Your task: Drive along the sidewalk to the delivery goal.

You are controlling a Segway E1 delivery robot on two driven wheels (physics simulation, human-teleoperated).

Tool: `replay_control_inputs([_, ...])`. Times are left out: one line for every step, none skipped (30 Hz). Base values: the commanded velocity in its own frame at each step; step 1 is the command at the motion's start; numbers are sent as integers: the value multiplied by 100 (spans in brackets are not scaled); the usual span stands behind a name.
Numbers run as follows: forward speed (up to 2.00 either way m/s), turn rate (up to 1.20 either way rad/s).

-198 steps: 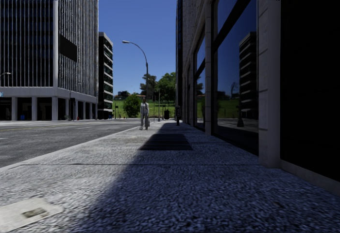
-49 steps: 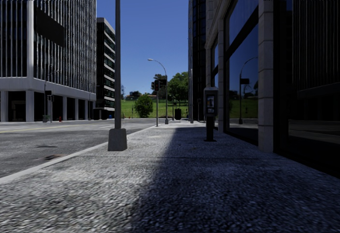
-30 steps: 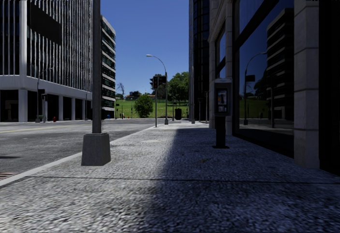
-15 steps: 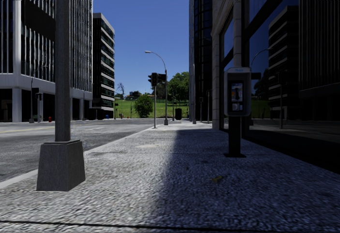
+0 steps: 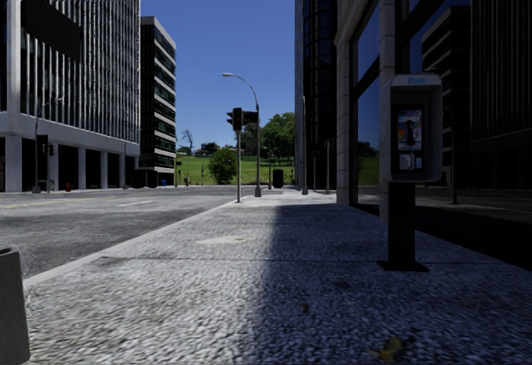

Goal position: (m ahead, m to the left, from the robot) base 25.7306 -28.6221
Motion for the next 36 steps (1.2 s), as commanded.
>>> replay_control_inputs([200,0])
replay_control_inputs([200,0])
replay_control_inputs([200,0])
replay_control_inputs([200,0])
replay_control_inputs([200,0])
replay_control_inputs([200,0])
replay_control_inputs([200,0])
replay_control_inputs([200,0])
replay_control_inputs([200,0])
replay_control_inputs([200,0])
replay_control_inputs([200,0])
replay_control_inputs([200,0])
replay_control_inputs([200,0])
replay_control_inputs([200,0])
replay_control_inputs([200,0])
replay_control_inputs([200,0])
replay_control_inputs([200,0])
replay_control_inputs([200,0])
replay_control_inputs([200,0])
replay_control_inputs([200,0])
replay_control_inputs([200,0])
replay_control_inputs([200,0])
replay_control_inputs([200,0])
replay_control_inputs([200,0])
replay_control_inputs([200,0])
replay_control_inputs([200,0])
replay_control_inputs([200,0])
replay_control_inputs([200,0])
replay_control_inputs([200,0])
replay_control_inputs([200,0])
replay_control_inputs([200,0])
replay_control_inputs([200,0])
replay_control_inputs([200,0])
replay_control_inputs([200,0])
replay_control_inputs([200,0])
replay_control_inputs([200,0])
